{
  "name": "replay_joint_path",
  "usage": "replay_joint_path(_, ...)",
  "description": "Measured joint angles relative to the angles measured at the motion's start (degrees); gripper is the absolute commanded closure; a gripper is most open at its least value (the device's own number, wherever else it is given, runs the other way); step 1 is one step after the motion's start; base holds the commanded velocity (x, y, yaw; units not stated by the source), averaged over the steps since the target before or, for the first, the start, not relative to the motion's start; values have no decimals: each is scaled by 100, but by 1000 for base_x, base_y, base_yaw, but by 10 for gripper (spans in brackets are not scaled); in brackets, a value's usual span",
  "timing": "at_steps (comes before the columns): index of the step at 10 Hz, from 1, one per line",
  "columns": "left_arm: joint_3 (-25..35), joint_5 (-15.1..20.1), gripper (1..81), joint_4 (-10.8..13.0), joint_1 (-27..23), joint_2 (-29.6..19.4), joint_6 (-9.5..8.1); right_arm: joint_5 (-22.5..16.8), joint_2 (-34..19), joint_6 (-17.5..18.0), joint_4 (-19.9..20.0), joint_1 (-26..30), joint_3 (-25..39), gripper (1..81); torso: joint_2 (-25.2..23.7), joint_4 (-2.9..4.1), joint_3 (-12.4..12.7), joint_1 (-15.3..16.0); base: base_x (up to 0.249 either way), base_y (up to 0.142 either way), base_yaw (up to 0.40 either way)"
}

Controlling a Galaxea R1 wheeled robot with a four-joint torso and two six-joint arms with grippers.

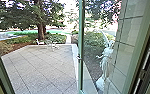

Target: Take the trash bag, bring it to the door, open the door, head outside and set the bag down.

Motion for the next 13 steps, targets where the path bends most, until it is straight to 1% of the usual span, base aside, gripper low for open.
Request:
replay_joint_path(2,-2,24,811,0,80,11,-2,-10,7,28,0,-39,-2,10,-7,0,2,-13,94,0,0)
replay_joint_path(5,-6,17,811,0,-21,12,0,0,7,-2,-1,-2,-2,10,-5,0,2,-9,94,0,0)
replay_joint_path(8,-6,35,811,0,84,12,0,-5,7,2,0,-30,-2,10,-9,0,5,-19,94,0,0)
replay_joint_path(10,-13,5,811,0,-13,-2,-2,6,7,0,0,11,-2,10,-7,0,2,-18,94,0,0)
replay_joint_path(12,-11,44,811,0,65,12,0,-10,5,0,-1,-46,-2,10,-9,0,5,-24,94,0,0)
replay_joint_path(13,-13,33,811,0,17,11,0,-7,9,-2,-6,4,-2,10,-7,0,2,-19,94,0,0)
